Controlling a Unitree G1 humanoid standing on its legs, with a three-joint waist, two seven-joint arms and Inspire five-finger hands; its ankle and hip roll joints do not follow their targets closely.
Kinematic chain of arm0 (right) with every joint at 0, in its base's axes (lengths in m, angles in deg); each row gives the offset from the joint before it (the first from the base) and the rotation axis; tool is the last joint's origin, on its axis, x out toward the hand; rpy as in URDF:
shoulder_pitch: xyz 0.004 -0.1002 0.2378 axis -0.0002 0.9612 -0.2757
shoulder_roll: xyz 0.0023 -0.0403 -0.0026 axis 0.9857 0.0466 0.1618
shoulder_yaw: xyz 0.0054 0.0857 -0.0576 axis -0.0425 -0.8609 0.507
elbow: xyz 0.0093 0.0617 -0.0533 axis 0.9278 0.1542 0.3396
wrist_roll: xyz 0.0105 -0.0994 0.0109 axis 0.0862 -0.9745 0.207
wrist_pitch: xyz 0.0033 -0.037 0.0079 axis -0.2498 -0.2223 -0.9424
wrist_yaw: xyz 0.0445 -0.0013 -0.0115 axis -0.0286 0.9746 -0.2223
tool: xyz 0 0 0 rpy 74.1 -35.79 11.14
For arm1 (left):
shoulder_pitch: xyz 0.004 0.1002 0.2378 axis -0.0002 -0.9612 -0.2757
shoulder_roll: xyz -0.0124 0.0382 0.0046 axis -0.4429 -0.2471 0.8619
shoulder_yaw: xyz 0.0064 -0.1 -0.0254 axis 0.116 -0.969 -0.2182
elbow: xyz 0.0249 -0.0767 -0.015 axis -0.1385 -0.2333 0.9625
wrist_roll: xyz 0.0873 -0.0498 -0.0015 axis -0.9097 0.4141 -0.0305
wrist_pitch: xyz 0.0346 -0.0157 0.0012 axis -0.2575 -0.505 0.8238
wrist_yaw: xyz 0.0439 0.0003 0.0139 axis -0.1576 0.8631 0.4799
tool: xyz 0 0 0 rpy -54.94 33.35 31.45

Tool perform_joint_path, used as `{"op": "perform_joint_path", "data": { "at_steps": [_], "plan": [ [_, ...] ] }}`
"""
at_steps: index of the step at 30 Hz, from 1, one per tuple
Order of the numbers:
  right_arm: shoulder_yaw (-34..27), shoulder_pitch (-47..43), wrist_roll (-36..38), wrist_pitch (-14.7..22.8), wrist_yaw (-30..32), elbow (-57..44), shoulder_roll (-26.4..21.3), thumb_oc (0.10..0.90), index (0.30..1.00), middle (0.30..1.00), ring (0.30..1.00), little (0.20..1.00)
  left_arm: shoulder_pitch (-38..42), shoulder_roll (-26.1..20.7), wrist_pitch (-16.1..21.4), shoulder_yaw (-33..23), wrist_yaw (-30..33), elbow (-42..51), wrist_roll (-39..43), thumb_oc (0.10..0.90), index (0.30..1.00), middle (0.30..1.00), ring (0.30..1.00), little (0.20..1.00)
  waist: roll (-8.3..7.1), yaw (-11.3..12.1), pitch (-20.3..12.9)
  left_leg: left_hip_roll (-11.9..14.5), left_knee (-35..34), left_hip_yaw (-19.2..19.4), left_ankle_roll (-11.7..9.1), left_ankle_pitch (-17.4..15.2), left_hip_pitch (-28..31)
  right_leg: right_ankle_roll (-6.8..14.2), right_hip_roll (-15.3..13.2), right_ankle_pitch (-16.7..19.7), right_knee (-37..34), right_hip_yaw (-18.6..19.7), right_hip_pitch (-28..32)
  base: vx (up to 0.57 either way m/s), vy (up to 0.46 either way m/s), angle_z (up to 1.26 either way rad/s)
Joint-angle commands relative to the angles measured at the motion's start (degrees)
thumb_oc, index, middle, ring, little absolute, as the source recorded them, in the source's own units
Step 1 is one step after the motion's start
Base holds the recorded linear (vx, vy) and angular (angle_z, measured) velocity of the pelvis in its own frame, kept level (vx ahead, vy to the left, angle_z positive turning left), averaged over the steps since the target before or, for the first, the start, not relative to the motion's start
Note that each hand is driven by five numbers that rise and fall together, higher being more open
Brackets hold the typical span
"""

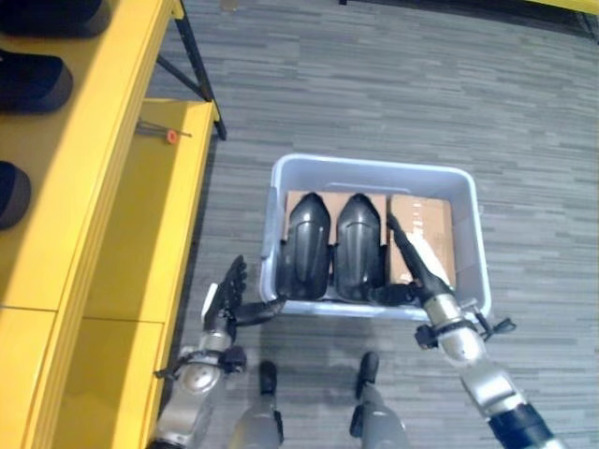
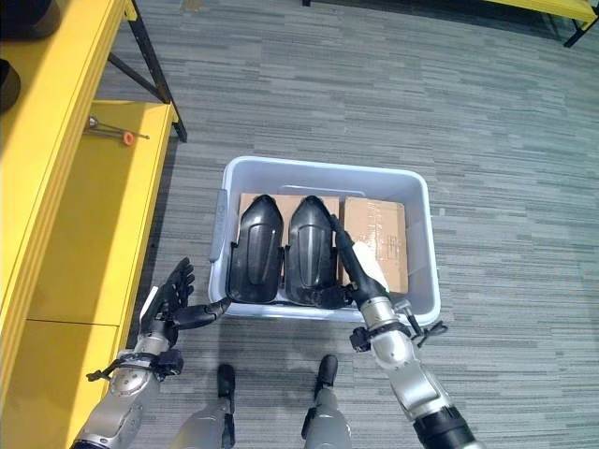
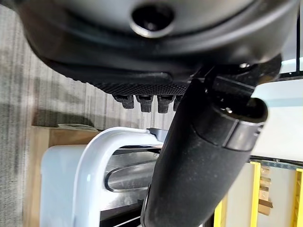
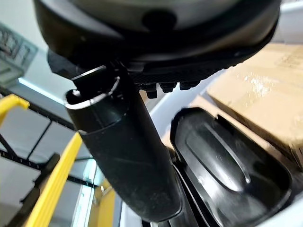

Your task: Move parts from the plastic box to the shelf.

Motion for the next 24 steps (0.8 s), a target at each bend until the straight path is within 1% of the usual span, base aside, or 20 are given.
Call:
{"op": "perform_joint_path", "data": {
  "at_steps": [1, 9, 19, 22, 24],
  "plan": [
    [-0.41, -5.95, 0.09, 2.67, 2.95, -4.29, -3.08, 0.900, 1.000, 1.000, 1.000, 1.000, 2.10, -0.89, 5.96, -0.66, 1.09, 7.38, 1.05, 0.900, 1.000, 1.000, 1.000, 1.000, 1.14, 1.51, -0.27, 3.38, 4.09, -0.67, 0.05, 0.07, -4.07, 4.94, -5.08, -0.85, 4.67, -1.50, 4.39, -0.03, -0.020, 0.16],
    [2.01, -12.71, 5.13, 2.20, 3.69, 2.05, -1.34, 0.900, 1.000, 1.000, 1.000, 1.000, 2.73, -1.42, 5.68, 0.35, 0.82, 7.80, 1.37, 0.900, 1.000, 1.000, 1.000, 1.000, 1.02, 2.91, 1.78, 3.84, 3.04, -1.44, -0.37, 1.31, -4.90, 4.55, -4.71, -1.28, 4.95, -2.38, 3.37, -0.02, -0.016, 0.05],
    [3.83, -17.40, 2.77, 0.59, 5.13, 9.17, -2.12, 0.900, 1.000, 1.000, 1.000, 1.000, 3.85, -1.51, 6.15, 0.59, 1.41, 8.10, 1.94, 0.900, 1.000, 1.000, 1.000, 1.000, 1.64, 4.44, 3.86, 3.88, 2.78, -2.76, -0.64, 2.09, -6.34, 4.37, -4.69, -1.74, 5.65, -3.69, 2.55, -0.01, -0.006, 0.06],
    [4.09, -21.13, 2.92, -0.24, 6.40, 14.68, -3.09, 0.900, 1.000, 1.000, 1.000, 1.000, 4.16, -1.84, 6.51, 1.26, 1.47, 8.41, 2.60, 0.900, 1.000, 1.000, 1.000, 1.000, 2.19, 5.30, 4.86, 3.97, 2.31, -3.28, -0.77, 2.69, -7.05, 4.32, -4.60, -1.84, 5.83, -4.14, 1.92, -0.02, -0.005, 0.07],
    [4.11, -25.80, 4.59, -0.78, 7.76, 21.73, -3.57, 0.900, 1.000, 1.000, 1.000, 1.000, 4.48, -1.56, 6.72, 1.80, 1.60, 8.36, 3.62, 0.900, 1.000, 1.000, 1.000, 1.000, 2.74, 6.06, 5.56, 3.99, 1.59, -3.56, -0.81, 3.23, -7.28, 4.13, -4.41, -1.98, 5.82, -4.49, 1.48, -0.02, 0.003, 0.17]
  ]
}}
